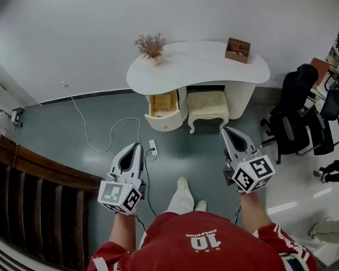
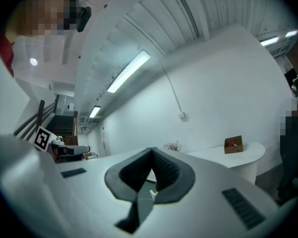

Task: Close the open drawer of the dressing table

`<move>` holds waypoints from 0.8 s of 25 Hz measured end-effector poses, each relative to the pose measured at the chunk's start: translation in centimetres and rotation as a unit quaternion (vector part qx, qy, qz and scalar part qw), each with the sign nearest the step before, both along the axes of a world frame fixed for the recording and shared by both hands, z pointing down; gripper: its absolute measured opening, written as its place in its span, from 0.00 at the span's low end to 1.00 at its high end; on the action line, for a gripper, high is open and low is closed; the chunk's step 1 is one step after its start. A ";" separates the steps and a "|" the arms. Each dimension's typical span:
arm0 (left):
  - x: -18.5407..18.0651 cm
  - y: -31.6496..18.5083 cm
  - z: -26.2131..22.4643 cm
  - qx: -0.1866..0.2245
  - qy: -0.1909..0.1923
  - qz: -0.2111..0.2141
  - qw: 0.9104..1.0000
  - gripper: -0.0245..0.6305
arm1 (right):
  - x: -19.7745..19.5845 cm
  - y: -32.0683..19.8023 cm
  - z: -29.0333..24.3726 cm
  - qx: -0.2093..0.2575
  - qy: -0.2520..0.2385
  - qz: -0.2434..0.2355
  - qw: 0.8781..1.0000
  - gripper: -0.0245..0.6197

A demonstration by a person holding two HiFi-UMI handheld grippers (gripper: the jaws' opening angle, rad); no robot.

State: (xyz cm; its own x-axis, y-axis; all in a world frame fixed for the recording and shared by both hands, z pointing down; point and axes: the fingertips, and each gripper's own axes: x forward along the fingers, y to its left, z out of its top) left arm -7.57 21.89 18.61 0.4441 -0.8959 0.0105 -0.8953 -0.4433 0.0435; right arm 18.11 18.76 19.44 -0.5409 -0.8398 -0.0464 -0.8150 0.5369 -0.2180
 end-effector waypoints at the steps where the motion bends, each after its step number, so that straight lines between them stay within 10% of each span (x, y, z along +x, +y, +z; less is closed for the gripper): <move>1: -0.2 -0.7 0.1 0.002 0.002 0.000 1.000 0.04 | -0.2 -0.7 0.0 -0.001 0.004 -0.001 1.000 0.05; 14: -5.3 -14.4 -0.3 0.042 0.041 -0.002 0.998 0.04 | -6.4 -13.2 -4.8 0.055 0.063 -0.013 0.996 0.05; 20: -6.2 -19.1 -0.9 0.064 0.021 0.016 0.998 0.34 | -8.5 -16.5 -4.9 0.054 0.072 -0.017 0.996 0.05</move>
State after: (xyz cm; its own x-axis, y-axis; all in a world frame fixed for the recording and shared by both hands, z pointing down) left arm -13.76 2.79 17.70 0.4696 -0.8743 -0.1228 -0.8795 -0.4754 0.0217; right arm 9.58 2.24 14.58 -0.5770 -0.8149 -0.0548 -0.8143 0.5791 -0.0389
